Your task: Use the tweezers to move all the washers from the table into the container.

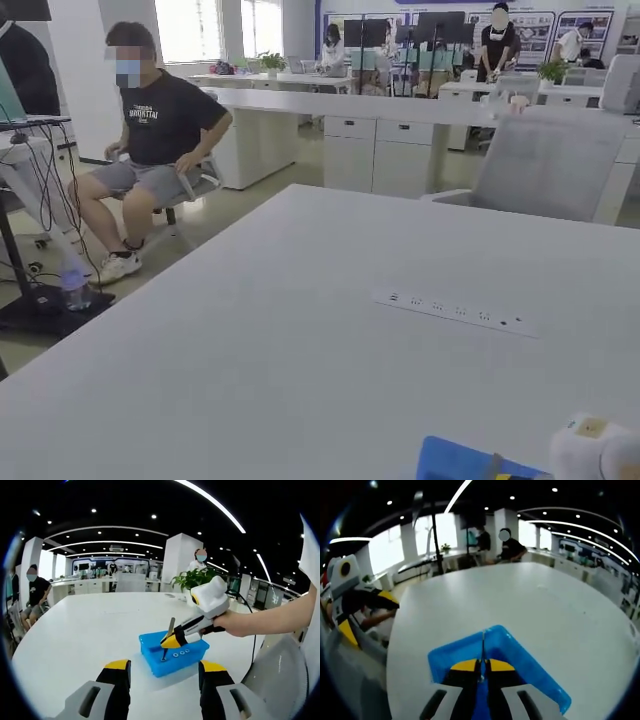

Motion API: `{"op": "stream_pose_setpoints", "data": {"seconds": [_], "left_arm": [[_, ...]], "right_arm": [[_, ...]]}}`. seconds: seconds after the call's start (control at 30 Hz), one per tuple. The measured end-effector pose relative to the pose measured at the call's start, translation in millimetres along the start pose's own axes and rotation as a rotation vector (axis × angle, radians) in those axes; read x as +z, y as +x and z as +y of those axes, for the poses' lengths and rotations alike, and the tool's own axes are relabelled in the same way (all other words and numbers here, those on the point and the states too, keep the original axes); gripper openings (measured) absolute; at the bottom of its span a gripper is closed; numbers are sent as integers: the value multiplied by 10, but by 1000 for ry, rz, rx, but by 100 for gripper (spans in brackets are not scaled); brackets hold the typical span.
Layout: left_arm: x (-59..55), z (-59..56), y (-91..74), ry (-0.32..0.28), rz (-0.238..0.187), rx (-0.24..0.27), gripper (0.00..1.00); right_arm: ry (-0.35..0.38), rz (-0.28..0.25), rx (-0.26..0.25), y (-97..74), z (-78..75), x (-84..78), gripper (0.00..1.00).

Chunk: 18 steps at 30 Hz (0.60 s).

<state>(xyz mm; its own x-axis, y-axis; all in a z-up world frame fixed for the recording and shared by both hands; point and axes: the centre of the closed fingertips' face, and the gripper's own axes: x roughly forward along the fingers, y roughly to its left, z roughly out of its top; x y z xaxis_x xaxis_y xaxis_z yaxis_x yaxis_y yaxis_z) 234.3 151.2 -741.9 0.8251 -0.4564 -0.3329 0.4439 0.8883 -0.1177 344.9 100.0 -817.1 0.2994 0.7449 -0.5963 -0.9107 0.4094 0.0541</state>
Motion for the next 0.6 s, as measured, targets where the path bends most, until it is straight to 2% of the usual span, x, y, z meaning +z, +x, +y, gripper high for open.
{"op": "stream_pose_setpoints", "data": {"seconds": [0.23,0.37,0.47,0.6], "left_arm": [[22,3,-2,2,-11,-3,53],[39,19,-12,11,-23,2,53],[52,52,-23,2,-33,13,53],[84,27,-25,-23,-60,-11,54]], "right_arm": [[6,-7,16,-25,35,14,4],[1,-39,15,-129,80,106,4],[-33,-55,6,-215,96,184,4],[-31,-107,0,-358,136,344,4]]}}
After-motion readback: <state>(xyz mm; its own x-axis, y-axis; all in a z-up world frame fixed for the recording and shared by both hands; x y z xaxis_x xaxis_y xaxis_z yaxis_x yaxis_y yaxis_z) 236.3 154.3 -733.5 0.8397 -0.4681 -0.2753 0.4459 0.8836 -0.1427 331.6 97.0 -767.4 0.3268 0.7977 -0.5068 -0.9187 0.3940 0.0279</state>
